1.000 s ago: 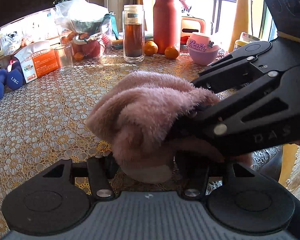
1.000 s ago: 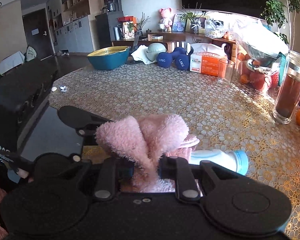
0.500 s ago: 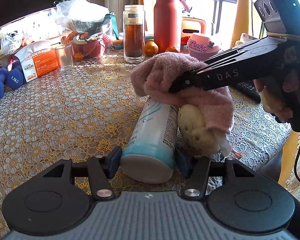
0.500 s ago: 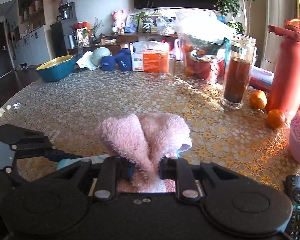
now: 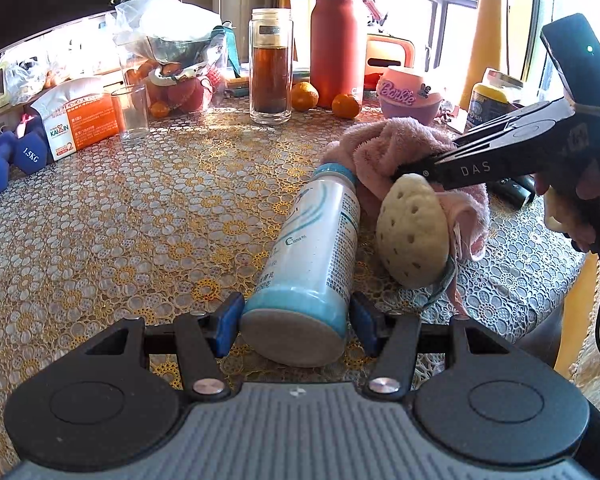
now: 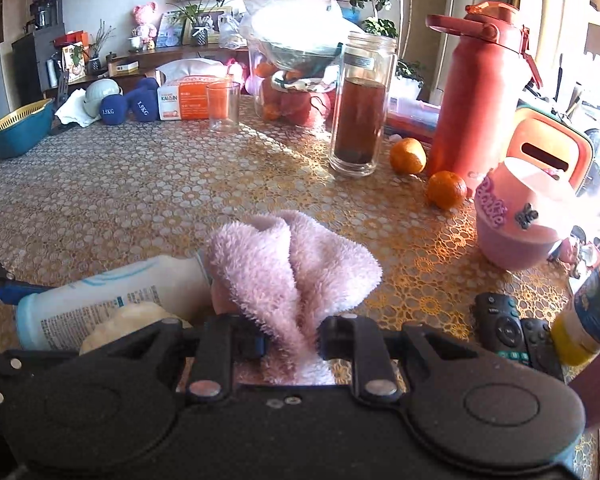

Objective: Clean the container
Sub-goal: 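Lay the towel beside the sponge and open the right gripper while the left gripper releases the bottle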

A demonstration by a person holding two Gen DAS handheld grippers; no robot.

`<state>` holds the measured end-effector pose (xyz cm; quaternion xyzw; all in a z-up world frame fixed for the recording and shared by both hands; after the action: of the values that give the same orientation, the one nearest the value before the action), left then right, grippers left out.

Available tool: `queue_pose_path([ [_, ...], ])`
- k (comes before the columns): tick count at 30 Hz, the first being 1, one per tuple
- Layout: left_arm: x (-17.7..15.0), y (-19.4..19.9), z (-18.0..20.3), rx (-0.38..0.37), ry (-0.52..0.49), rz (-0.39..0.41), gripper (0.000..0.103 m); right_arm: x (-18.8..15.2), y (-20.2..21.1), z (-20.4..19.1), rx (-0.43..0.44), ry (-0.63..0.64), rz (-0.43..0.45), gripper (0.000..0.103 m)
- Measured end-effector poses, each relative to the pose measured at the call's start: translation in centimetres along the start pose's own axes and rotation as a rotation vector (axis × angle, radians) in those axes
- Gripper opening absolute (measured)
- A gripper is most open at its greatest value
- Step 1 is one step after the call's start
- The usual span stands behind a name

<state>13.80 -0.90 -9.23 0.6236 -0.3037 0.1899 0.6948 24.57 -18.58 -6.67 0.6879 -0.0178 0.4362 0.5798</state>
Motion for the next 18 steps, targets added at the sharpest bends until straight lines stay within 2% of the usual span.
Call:
queue_pose_path([
  [5, 0.2, 0.0, -0.1, -0.003, 0.013, -0.007, 0.058, -1.0, -0.4, 0.6, -0.004, -0.04, -0.023, 0.027],
  [8, 0.2, 0.1, 0.1, 0.011, 0.008, -0.006, 0.058, -1.2, 0.0, 1.2, 0.019, -0.088, -0.016, 0.043],
  [10, 0.3, 0.4, 0.2, 0.014, 0.007, -0.001, 0.06, -1.3, 0.5, 1.4, 0.033, -0.103, -0.004, 0.047],
  [12, 0.4, 0.7, 0.2, 0.01, 0.015, 0.006, 0.067, -1.5, 1.1, 1.4, 0.033, -0.113, 0.013, 0.053],
  [16, 0.5, 1.5, 0.4, 0.018, 0.023, 0.019, 0.068, -1.9, 2.5, 1.4, 0.033, -0.124, 0.043, 0.058],
  [18, 0.5, 2.0, 0.6, 0.02, 0.026, 0.03, 0.072, -2.1, 3.4, 1.3, 0.036, -0.128, 0.066, 0.059],
])
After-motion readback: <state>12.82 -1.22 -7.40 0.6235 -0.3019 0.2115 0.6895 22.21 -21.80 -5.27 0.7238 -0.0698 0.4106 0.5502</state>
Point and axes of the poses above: each gripper's, at about its wrist camera, not at the fingertips, and y roughly against the way its jaws point, z to its right, x to its top, the point moved 2 cm from there along -y, roughly the way its jaws point, and after that the axes turned 8 degrees about -z, right-handed, at the moved point
